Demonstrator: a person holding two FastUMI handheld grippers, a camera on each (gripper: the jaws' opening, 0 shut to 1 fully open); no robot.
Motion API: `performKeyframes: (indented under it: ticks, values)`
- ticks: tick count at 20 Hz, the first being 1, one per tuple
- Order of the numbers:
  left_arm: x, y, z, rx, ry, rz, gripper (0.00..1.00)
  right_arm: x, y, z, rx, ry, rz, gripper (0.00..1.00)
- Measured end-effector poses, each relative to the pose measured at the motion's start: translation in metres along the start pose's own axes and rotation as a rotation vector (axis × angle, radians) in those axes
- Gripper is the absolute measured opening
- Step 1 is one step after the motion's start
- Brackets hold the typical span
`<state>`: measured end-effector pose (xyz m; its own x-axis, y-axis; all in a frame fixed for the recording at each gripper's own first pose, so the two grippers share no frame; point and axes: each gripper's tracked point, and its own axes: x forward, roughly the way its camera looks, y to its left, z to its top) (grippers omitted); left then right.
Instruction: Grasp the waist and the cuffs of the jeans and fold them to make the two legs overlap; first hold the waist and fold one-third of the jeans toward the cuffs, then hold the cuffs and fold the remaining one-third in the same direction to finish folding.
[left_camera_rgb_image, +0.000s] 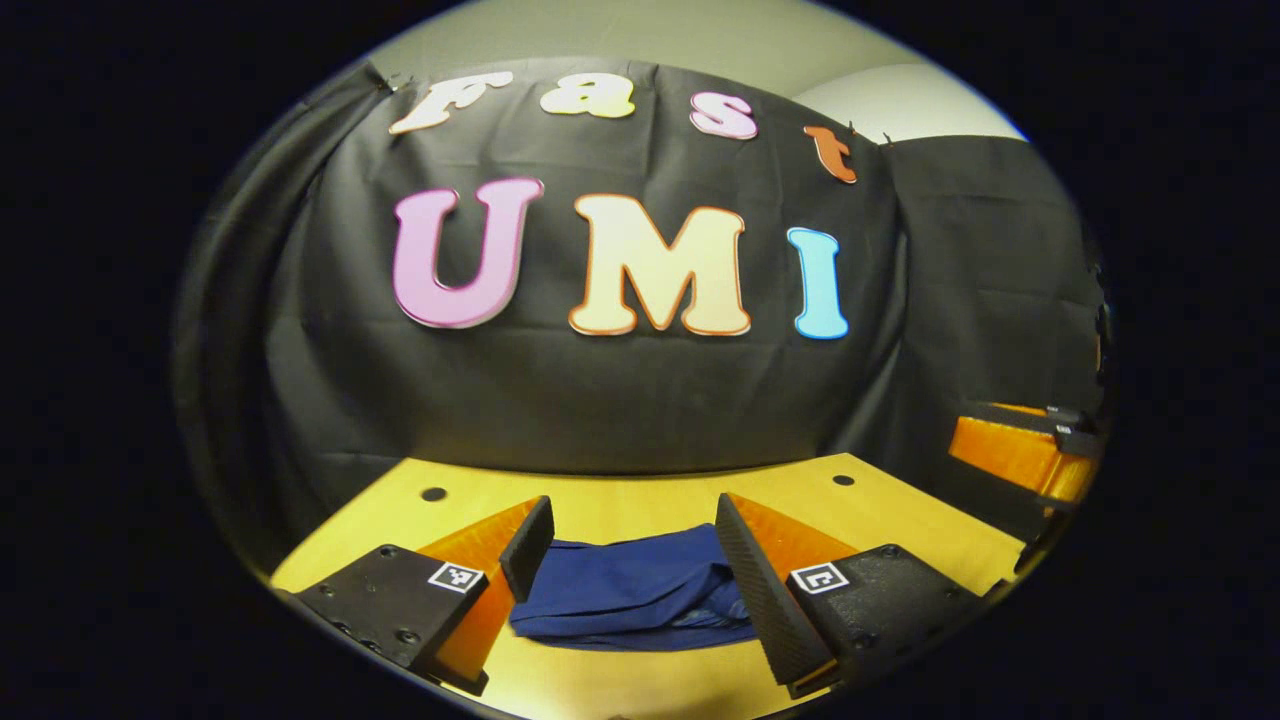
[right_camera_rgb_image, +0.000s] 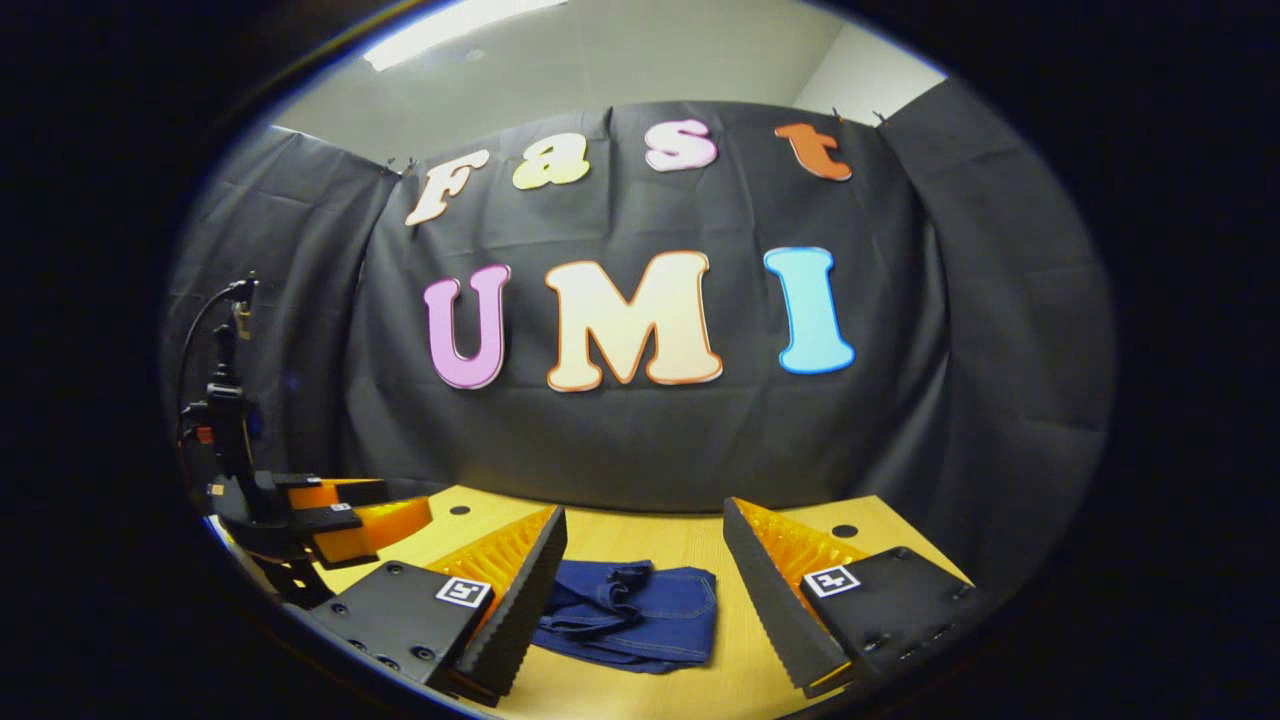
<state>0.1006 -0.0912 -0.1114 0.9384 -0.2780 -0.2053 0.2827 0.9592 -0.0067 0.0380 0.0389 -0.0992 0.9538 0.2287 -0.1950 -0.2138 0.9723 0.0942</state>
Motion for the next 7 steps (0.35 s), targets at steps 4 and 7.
performKeyframes:
  ticks: [4, 7]
  values:
    - [-0.048, 0.022, 0.021, 0.005, -0.043, 0.011, 0.94, -0.032, 0.042, 0.011, 0.02, -0.032, 0.013, 0.97]
    - [-0.068, 0.031, 0.036, -0.014, -0.083, 0.021, 0.95, -0.047, 0.066, 0.019, 0.022, -0.044, 0.034, 0.93]
